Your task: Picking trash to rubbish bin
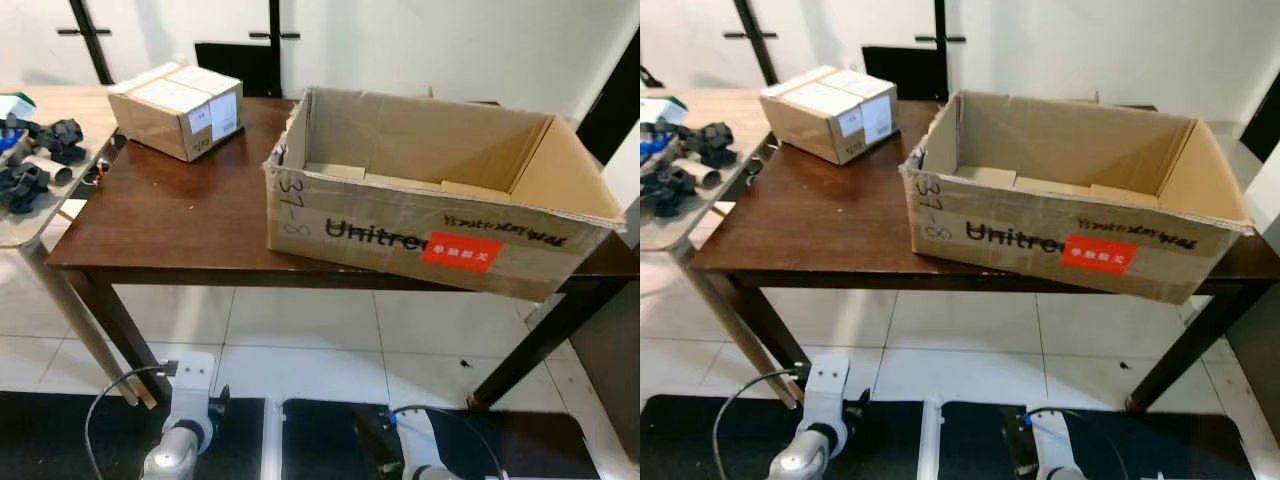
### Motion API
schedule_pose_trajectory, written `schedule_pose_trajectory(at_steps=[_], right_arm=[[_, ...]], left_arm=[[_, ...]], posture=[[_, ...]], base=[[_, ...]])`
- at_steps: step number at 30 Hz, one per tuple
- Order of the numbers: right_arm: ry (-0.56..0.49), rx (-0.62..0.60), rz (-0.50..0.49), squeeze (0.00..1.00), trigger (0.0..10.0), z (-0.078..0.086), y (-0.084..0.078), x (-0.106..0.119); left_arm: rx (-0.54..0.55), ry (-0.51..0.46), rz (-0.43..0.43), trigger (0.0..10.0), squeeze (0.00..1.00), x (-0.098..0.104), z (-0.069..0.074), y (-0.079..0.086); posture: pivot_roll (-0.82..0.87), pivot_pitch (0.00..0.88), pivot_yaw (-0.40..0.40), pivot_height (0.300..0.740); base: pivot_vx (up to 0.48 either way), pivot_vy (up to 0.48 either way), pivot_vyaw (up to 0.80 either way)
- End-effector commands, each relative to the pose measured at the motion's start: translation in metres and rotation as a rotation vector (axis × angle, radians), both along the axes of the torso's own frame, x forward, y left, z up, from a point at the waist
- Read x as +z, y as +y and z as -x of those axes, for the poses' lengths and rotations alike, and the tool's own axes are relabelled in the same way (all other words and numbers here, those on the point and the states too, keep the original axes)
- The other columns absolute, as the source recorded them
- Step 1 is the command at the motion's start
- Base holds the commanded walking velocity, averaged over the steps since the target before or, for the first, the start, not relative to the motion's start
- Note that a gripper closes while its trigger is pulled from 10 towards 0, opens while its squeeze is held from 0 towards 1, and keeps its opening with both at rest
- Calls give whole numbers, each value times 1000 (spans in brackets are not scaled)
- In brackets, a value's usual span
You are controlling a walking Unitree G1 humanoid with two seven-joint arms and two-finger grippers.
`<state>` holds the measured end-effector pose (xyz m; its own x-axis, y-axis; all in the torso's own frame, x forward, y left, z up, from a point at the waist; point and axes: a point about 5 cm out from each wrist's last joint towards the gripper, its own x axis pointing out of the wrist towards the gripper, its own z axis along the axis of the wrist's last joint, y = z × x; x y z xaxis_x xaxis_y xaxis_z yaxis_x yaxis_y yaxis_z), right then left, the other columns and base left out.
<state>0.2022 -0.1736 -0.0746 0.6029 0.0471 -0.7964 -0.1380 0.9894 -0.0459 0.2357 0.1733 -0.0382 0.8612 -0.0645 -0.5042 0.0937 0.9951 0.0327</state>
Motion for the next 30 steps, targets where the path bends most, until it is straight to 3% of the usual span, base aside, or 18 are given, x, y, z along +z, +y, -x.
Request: schedule_pose_trajectory(at_steps=[1, 23, 30], right_arm=[[5, -11, 1, 0, 10000, 3, -2, -1], [-28, 14, -19, 0, 10000, -9, 2, 5], [-43, 29, -18, 0, 10000, -11, 3, 7]], left_arm=[[7, 14, 7, 10000, 0, -2, 2, 0], [15, 4, 5, 10000, 0, -1, 2, 2], [14, 11, -1, 10000, 0, -2, 2, 1]], posture=[[-22, 83, 5, 740], [-29, 79, -2, 740], [-38, 72, 1, 740]], base=[[0, 0, 0], [0, 0, 0], [0, -343, 0]])
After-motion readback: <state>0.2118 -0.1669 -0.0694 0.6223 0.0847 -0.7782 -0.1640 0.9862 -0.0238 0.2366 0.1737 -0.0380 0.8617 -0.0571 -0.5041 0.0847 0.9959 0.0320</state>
